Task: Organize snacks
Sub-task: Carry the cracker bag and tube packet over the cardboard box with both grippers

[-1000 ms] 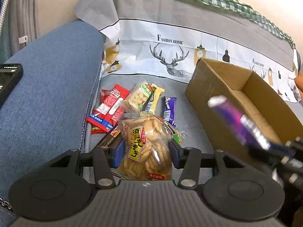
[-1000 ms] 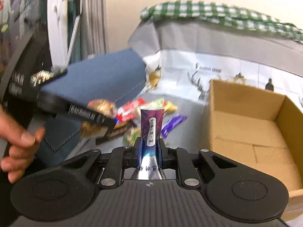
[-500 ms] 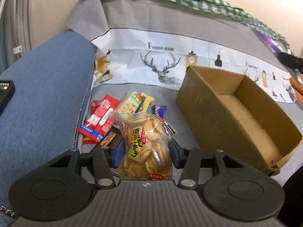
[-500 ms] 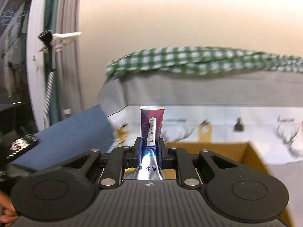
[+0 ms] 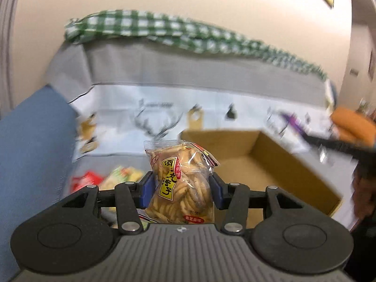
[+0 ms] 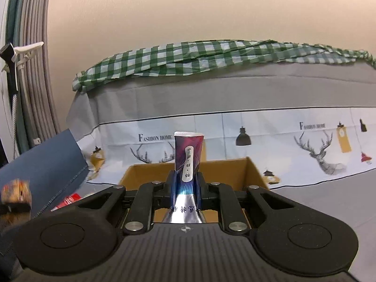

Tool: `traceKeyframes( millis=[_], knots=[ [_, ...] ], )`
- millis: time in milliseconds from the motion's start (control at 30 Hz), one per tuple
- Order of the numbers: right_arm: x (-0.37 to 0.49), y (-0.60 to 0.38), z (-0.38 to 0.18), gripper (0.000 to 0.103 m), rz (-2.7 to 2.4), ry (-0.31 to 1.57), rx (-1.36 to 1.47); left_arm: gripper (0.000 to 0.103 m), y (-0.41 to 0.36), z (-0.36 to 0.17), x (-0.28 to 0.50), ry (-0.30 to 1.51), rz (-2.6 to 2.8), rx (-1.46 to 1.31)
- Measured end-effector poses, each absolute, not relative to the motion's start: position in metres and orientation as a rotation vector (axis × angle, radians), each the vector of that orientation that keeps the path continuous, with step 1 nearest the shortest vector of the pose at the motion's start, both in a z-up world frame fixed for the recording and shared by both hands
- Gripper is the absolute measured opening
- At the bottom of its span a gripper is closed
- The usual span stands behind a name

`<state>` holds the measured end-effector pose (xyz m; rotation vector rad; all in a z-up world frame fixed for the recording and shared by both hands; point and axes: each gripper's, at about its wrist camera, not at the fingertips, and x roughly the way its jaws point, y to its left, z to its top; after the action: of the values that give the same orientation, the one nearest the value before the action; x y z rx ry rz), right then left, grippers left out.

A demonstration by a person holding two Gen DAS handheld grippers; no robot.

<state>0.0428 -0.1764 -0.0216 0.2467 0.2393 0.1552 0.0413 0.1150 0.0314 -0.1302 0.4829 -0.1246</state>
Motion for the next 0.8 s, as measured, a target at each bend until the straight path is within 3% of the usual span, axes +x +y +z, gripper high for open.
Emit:
traceKeyframes(
  millis=[300, 800],
  knots=[
    [0.031, -0.193, -0.034, 0.017, 0.085, 0.249, 0.197, 0.055, 0.038, 0.051, 0.097, 0.381, -0.227, -0.133],
    [0.034, -0.205, -0.052, 0.017, 0.022, 0.299, 0.155, 0.054, -0.006, 0.016, 0.115, 0.463, -0.276, -0.091]
  ],
)
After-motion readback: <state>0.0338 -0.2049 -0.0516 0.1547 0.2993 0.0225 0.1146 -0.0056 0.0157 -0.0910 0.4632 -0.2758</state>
